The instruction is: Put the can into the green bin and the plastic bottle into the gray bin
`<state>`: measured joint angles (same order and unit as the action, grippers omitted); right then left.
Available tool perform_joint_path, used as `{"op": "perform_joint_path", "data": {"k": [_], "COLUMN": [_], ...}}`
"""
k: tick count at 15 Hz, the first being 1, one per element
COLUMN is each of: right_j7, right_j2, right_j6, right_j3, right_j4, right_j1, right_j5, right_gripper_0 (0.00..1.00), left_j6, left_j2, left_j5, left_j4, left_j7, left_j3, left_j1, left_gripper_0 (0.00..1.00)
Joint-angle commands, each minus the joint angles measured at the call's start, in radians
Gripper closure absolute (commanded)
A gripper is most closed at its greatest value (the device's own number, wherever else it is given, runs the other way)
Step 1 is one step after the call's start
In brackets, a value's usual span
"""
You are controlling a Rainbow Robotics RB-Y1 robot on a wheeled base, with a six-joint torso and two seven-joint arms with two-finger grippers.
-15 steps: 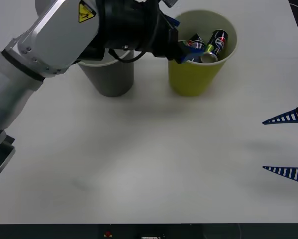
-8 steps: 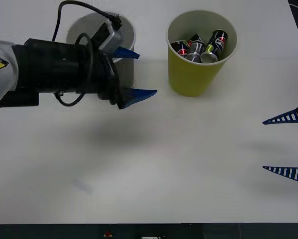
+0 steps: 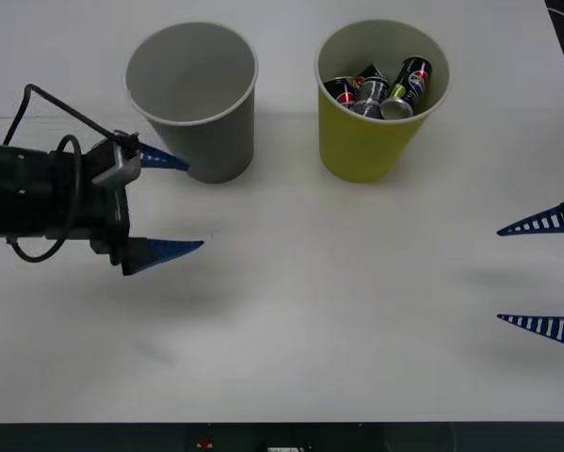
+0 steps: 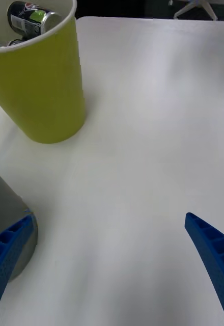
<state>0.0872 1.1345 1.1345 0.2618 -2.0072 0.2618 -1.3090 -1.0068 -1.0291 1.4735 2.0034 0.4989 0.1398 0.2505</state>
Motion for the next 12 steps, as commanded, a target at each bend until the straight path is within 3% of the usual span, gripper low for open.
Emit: {"op": "perform_joint_path", "data": {"k": [1, 6, 12], "right_j7": [0.000, 0.000, 0.000], "right_j2": [0.000, 0.000, 0.000], "right_j6": [0.000, 0.000, 0.000], "right_j3": [0.000, 0.000, 0.000], "right_j4": [0.000, 0.000, 0.000], "right_j1": [0.000, 0.000, 0.000], "right_j5": [0.000, 0.000, 0.000], "right_gripper_0": [0.00, 0.00, 0.00], "left_j6": [-0.176, -0.372, -0.388], "left_j2": [-0.002, -0.022, -0.068], "left_j5": [-0.065, -0.153, -0.216], "left_j4": [-0.049, -0.169, -0.155], "left_j7": [-0.128, -0.323, -0.390], "left_j3": [-0.117, -0.243, -0.365], "left_j1": [-0.046, -0.106, -0.269], "left_gripper_0": [0.00, 0.00, 0.00]}}
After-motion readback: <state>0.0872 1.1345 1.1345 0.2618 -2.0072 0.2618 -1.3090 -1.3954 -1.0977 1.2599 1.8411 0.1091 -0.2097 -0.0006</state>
